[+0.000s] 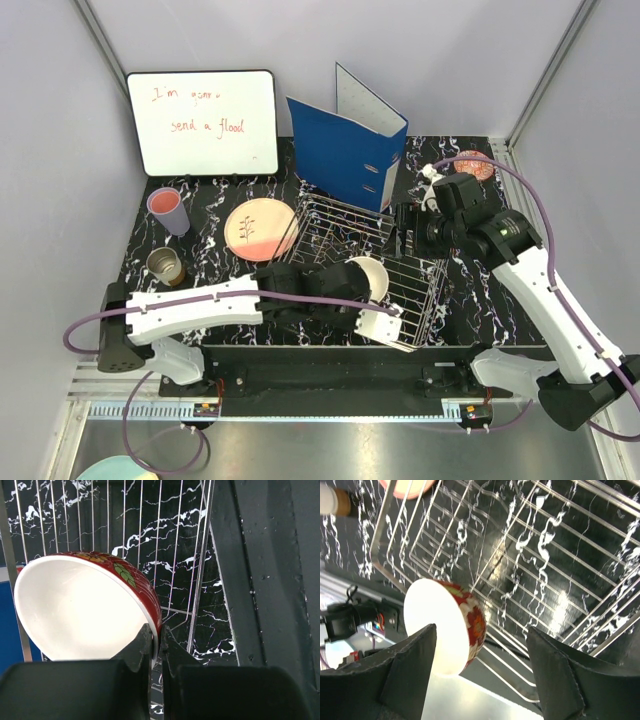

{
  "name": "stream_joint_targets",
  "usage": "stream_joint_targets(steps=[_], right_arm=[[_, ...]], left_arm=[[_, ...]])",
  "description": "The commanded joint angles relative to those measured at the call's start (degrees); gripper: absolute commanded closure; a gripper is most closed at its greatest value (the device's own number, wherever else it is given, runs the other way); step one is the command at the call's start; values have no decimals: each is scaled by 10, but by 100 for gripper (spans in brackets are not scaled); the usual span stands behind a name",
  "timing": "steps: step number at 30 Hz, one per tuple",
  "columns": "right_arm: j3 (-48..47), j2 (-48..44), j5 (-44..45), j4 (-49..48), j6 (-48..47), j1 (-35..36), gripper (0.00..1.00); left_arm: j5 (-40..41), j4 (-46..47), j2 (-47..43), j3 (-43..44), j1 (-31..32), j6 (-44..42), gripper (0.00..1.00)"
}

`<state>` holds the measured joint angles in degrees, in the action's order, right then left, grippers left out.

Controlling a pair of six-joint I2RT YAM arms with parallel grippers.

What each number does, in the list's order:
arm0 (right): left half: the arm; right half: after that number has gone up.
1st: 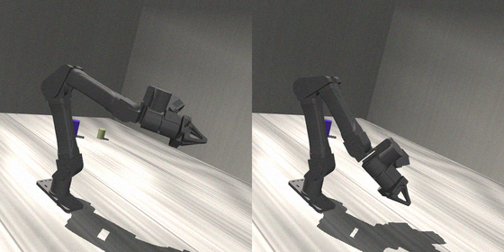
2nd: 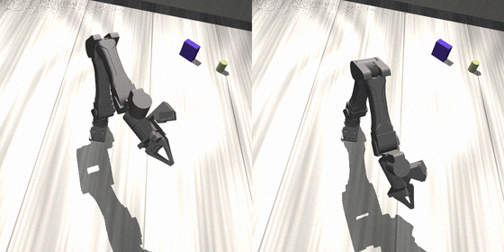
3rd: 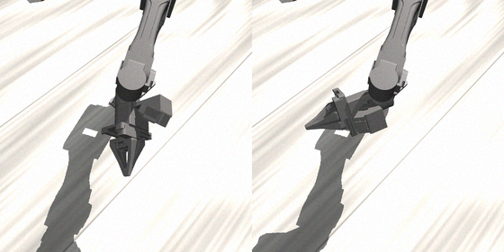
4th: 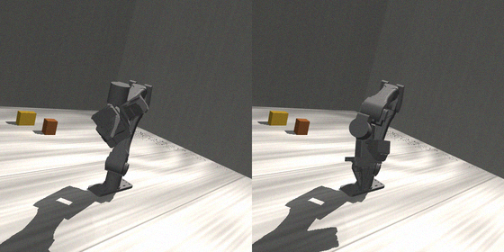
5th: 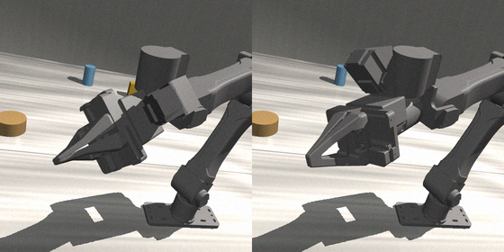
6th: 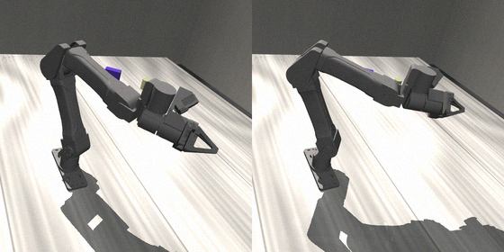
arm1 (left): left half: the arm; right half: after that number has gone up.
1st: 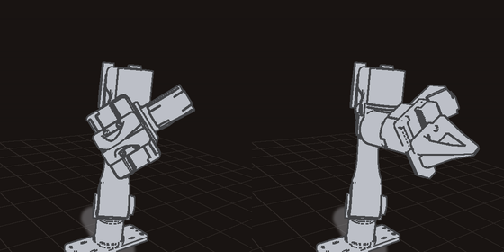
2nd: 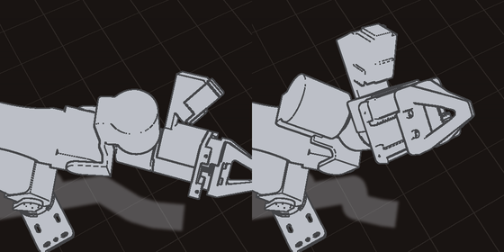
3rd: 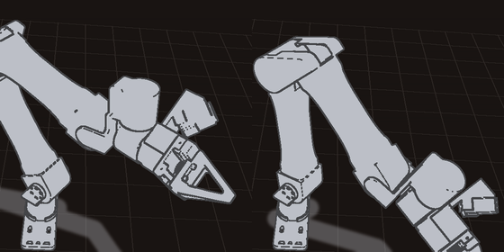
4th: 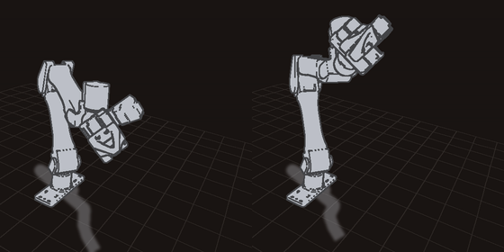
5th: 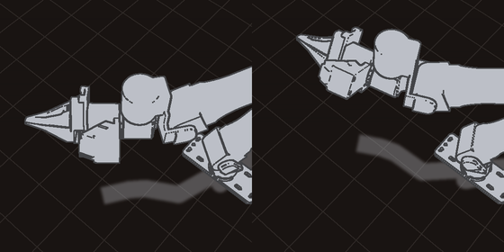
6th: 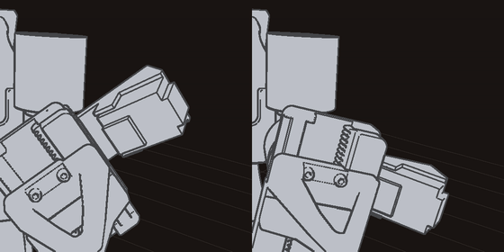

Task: Unload the mixed dishes from the dish rack
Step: Pick up the bowl from the dish rack, then place the bowl at the center of the board.

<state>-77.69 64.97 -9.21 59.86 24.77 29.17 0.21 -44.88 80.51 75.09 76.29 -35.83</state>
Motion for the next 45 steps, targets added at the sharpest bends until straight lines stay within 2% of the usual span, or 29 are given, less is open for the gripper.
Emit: stream_joint_targets(steps=[1, 12, 14, 15, 16, 19, 20, 23, 26, 27, 28, 29, 30, 31, 34, 37, 39, 42, 45], right_arm=[[0, -11, -17, 18, -10, 17, 21], [35, 29, 21, 37, -13, 96, 26], [46, 34, 25, 28, -13, 98, 32], [55, 35, 32, 25, -10, 97, 37], [59, 36, 35, 19, -10, 97, 54], [69, 35, 39, 9, -5, 97, 75], [71, 36, 41, 8, -4, 97, 86], [74, 37, 52, 6, -3, 97, 100], [75, 18, 79, -5, 8, 97, 100], [73, 13, 89, -8, 14, 97, 100], [70, 9, 89, -8, 18, 97, 100], [62, 2, 107, -7, 20, 97, 100], [57, -2, 123, -4, 25, 96, 100], [53, -4, 131, -2, 26, 97, 100], [30, -13, 173, 7, 37, 96, 100], [9, -13, 205, 5, 50, 86, 100], [-1, -9, 224, -2, 56, 72, 100], [-24, 0, 216, -30, 53, -3, 100], [-43, 25, 170, -68, 54, -118, 100]], left_arm=[[51, 23, 7, 46, 8, -31, 100], [49, 23, 9, 72, 9, -37, 100], [46, 23, 6, 74, 9, -36, 100], [45, 23, 4, 75, 9, -35, 100], [45, 23, 1, 74, 9, -34, 100], [45, 23, -4, 69, 9, -33, 100], [45, 23, -5, 68, 9, -31, 100], [45, 23, -10, 67, 9, -26, 100], [60, 32, -11, 70, 9, -6, 100], [92, 41, -9, 73, 9, 4, 90], [113, 44, -5, 76, 9, 13, 69], [141, 48, -3, 79, 10, 37, 53], [199, 63, -1, 81, 8, 51, 20], [221, 73, -5, 77, 6, 59, 1], [259, 109, -22, 81, -28, 114, 1], [263, 104, -34, 124, -104, 259, 1], [272, 106, -56, 130, -155, 303, 1], [292, 123, -96, 110, -199, 376, 1], [290, 154, -151, 64, -226, 428, 1]])
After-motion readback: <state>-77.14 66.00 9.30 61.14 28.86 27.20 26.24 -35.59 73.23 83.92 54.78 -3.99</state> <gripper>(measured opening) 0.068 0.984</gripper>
